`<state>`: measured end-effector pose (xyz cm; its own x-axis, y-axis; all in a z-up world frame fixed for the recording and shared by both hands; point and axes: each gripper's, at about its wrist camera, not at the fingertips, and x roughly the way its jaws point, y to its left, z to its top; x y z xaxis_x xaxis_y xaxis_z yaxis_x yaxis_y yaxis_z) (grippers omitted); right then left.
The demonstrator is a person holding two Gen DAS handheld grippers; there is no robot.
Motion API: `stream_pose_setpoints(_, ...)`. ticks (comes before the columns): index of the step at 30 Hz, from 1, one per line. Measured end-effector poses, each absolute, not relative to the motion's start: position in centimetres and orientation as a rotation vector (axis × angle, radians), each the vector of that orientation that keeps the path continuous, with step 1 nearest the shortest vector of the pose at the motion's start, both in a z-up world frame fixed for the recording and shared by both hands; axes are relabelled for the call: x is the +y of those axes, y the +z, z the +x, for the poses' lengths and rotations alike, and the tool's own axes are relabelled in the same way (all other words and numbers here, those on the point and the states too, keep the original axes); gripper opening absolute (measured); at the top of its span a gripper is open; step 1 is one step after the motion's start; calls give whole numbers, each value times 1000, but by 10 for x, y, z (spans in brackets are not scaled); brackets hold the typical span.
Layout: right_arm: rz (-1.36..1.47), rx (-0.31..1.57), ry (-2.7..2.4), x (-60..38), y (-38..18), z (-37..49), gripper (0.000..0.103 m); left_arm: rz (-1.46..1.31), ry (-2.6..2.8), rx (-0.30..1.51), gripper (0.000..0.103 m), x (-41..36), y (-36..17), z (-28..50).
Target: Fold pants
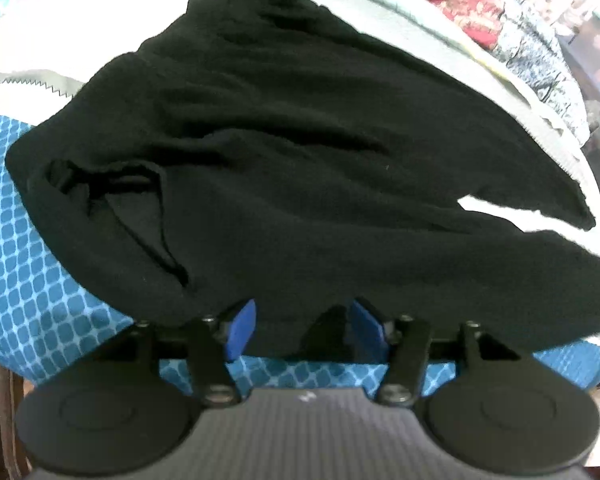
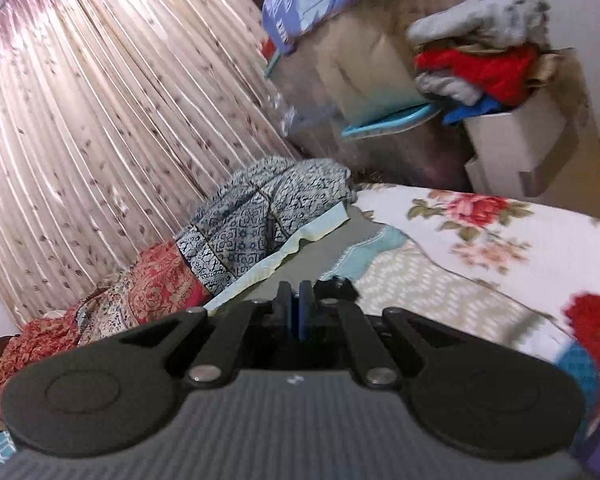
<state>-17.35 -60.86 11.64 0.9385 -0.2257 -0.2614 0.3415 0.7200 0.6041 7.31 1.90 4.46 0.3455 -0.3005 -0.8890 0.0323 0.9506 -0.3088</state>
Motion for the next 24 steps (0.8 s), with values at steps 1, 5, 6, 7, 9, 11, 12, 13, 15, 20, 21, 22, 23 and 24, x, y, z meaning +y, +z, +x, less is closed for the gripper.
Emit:
stream_pose_setpoints(1, 764, 176, -348, -614, 95, -194, 8, -251, -218, 1210, 54, 18, 42, 73)
stream_pose_setpoints(5, 1032, 241, -514, -620, 25, -263, 10, -220, -227, 1228, 56, 14, 40, 79)
stream_pose_setpoints(6, 1053, 264, -525, -616, 18, -271, 10, -214, -227, 1233, 57, 11, 40, 81)
stream_pose_setpoints(7, 1060, 282, -520, -611, 16, -276, 10, -211, -229, 1238, 58, 10, 40, 83)
stream_pose_setpoints(9, 1059, 311, -481, -600, 22, -271, 10, -213, -228, 1242, 59, 8, 40, 86)
stream_pose_setpoints(11, 1050, 353, -411, -588, 29, -257, 14, -220, -229, 1241, 59, 5, 39, 86)
stream_pose_setpoints(12, 1029, 368, -399, -581, 34, -251, 16, -230, -235, 1238, 59, 6, 40, 85)
stream_pose_setpoints(13, 994, 380, -393, -574, 38, -245, 23, -237, -242, 1237, 59, 10, 40, 84)
stream_pose_setpoints(15, 934, 390, -399, -563, 41, -237, 44, -247, -250, 1242, 59, 16, 39, 82)
stream_pose_setpoints(20, 980, 449, -437, -552, 19, -231, 55, -350, -261, 1267, 69, 29, 34, 84)
stream_pose_setpoints(21, 1003, 447, -454, -546, 16, -227, 55, -369, -265, 1267, 71, 30, 33, 84)
stream_pose_setpoints(22, 1027, 443, -467, -546, 13, -230, 55, -381, -267, 1268, 72, 30, 33, 83)
stream_pose_setpoints(23, 1050, 434, -464, -545, 10, -225, 55, -377, -267, 1268, 72, 29, 32, 83)
stream_pose_setpoints(24, 1082, 428, -440, -548, 8, -224, 54, -369, -268, 1269, 72, 27, 31, 84)
